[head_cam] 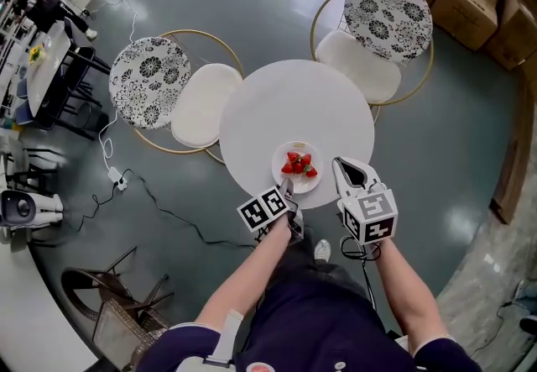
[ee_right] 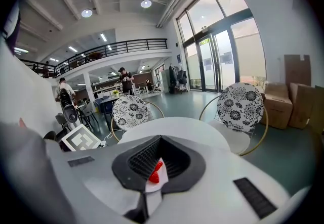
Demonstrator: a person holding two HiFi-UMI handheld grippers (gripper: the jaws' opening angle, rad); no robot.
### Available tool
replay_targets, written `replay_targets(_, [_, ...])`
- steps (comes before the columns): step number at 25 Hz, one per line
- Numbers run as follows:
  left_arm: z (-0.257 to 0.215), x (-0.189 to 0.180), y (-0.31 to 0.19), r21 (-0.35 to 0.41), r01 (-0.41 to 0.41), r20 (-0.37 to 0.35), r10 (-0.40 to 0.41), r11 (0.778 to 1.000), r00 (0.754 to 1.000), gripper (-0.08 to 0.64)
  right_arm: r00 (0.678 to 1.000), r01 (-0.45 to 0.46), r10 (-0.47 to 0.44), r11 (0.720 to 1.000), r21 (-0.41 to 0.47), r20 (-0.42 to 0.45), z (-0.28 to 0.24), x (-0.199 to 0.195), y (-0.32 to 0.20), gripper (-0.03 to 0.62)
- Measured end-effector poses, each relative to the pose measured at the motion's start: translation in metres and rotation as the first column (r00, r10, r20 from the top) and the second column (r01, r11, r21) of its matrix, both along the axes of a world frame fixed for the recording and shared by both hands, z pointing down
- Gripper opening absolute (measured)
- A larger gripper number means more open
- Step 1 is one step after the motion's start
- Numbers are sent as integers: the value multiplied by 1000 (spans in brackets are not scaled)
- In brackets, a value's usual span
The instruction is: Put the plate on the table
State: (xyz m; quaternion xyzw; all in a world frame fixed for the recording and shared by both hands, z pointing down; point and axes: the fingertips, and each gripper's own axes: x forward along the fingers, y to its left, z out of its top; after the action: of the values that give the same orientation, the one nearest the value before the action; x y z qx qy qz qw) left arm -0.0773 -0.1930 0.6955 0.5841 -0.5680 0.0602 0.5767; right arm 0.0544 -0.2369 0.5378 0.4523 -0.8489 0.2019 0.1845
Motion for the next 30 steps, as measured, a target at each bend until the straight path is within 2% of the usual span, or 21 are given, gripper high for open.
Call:
replay_targets(3, [2, -1, 1, -12, -37, 66, 38, 999, 997, 75, 1000, -5, 5, 1000, 0, 2, 0, 2, 1, 5])
replay_targets(9, [6, -2, 3, -35, -84, 146, 88, 996, 985, 101, 1000, -11, 12, 1000, -6, 8, 0, 4, 3, 5])
replay_targets(16, [8, -1, 1, -63, -116, 197, 126, 991, 972, 117, 1000, -14, 14, 1000, -7, 26, 0, 2, 1, 5])
replay_targets(22, [9, -2, 2, -105, -156, 265, 179, 982, 948, 121, 999, -19, 19, 1000, -4, 43, -3, -2, 3, 5])
replay_targets(30, [-12, -9, -4, -30, -175, 319, 175, 984, 931, 121, 998, -35, 35, 999, 0, 51, -7, 4, 5, 5])
